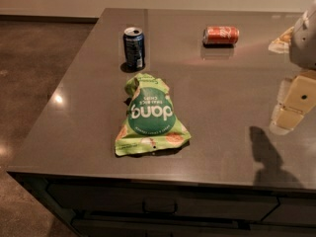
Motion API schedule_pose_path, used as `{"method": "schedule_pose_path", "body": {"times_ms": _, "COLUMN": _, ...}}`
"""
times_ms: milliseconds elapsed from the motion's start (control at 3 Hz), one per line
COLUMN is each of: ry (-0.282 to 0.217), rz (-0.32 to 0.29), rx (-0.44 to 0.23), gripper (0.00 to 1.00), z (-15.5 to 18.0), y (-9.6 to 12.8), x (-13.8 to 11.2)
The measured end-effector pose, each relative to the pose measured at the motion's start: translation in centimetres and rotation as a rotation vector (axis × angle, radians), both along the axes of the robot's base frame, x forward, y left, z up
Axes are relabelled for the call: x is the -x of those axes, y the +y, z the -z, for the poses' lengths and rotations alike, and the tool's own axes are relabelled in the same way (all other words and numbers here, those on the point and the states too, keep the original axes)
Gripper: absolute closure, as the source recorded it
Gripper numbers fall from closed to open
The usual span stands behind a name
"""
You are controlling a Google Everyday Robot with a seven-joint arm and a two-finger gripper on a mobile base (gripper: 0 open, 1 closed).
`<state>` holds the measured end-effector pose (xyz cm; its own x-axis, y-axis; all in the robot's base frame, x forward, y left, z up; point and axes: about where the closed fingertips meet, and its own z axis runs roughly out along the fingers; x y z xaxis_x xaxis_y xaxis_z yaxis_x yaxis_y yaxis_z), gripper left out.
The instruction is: Move green rice chip bag near coke can
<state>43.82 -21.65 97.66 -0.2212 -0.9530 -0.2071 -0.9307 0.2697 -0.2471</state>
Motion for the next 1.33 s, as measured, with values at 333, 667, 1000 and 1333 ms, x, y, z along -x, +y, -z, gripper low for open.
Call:
{"method": "schedule_pose_path", "body": {"times_ms": 333, "ry": -0.002, "rz": 0.0, "rx": 0.0, "gripper": 0.0, "z": -0.1, "y": 0.0, "x": 0.0}}
{"method": "schedule_pose_path", "body": {"times_ms": 667, "ry": 0.024, "rz": 0.009, "rx": -0.029, "gripper": 0.0, "z": -0.1, "y": 2.7, "x": -0.9}}
{"method": "schedule_pose_path", "body": {"times_ms": 1000, "ry": 0.035, "rz": 0.073, "rx": -0.055, "gripper": 0.0, "z": 0.4, "y": 5.7, "x": -2.4}}
{"method": "schedule_pose_path", "body": {"times_ms": 1333, "ry": 0.049, "rz": 0.16, "rx": -0.067, "gripper": 0.0, "z": 1.9, "y": 8.7, "x": -4.3}}
